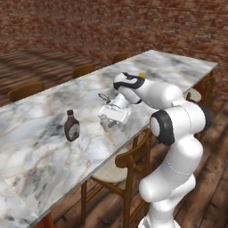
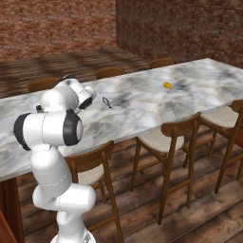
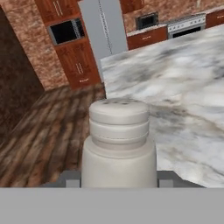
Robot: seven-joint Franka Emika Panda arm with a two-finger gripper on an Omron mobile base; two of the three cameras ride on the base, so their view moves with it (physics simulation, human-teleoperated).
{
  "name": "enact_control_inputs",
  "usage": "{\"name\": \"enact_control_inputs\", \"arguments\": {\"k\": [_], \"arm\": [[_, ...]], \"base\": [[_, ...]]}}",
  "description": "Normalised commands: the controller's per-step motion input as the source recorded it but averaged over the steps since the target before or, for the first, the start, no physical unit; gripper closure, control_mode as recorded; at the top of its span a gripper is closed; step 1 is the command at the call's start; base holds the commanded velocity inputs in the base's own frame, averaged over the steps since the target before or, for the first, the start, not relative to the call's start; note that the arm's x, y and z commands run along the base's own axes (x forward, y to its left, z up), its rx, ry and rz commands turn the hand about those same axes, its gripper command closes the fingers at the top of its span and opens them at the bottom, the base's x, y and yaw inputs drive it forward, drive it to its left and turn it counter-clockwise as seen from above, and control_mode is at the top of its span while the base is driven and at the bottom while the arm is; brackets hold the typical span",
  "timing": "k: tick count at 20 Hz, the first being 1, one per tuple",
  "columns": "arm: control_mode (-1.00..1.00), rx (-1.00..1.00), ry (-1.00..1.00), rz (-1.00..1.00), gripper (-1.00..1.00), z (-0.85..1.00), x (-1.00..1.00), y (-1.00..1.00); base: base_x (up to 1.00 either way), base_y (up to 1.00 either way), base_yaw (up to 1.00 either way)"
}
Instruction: Move the shaker and syrup bottle from the cabinet to the dining counter.
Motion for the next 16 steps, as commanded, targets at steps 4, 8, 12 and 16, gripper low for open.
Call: {"name": "enact_control_inputs", "arguments": {"k": [4,8,12,16], "arm": [[-1.0,0.0,-0.18,0.17,1.0,-0.27,0.02,0.05],[-1.0,0.0,-0.2,0.1,1.0,-0.18,0.06,0.0],[-1.0,0.01,-0.19,0.04,1.0,-0.13,0.11,0.0],[-1.0,0.08,-0.14,0.0,1.0,-0.15,0.1,-0.02]], "base": [[0.0,0.0,0.0],[0.0,0.0,0.0],[0.0,0.0,0.0],[0.0,0.0,0.0]]}}
